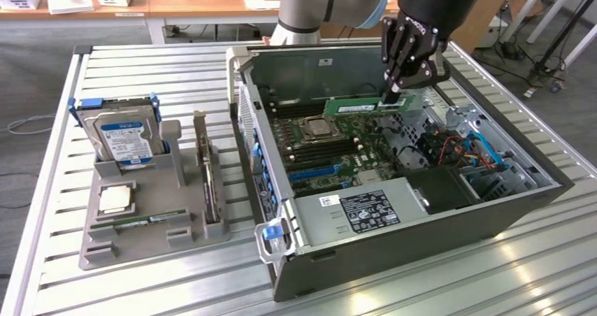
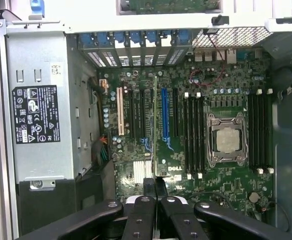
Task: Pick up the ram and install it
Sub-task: 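Pick up the ram and move it above insertion slot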
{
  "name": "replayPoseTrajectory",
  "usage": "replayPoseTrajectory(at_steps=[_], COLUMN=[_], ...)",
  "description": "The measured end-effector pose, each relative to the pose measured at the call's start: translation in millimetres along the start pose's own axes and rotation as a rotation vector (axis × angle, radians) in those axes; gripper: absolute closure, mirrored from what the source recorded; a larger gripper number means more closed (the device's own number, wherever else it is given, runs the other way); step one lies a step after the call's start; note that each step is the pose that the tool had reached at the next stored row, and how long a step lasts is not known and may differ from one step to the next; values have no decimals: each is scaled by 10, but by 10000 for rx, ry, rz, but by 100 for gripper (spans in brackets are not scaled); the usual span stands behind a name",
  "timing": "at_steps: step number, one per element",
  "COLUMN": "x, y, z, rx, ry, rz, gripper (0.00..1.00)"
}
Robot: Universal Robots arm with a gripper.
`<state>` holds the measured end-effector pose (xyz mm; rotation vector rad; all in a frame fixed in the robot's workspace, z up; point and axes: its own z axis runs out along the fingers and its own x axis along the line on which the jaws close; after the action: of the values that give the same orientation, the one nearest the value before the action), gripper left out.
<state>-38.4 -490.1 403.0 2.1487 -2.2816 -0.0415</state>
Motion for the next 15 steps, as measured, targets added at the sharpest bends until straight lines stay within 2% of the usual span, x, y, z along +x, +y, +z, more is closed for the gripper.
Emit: replayPoseTrajectory(at_steps=[7,15], x=[-16,-139], y=[1,7], z=[8,47], rx=[-2,-2], ry=[4,-1], rz=[-154,-155], gripper=[89,89])
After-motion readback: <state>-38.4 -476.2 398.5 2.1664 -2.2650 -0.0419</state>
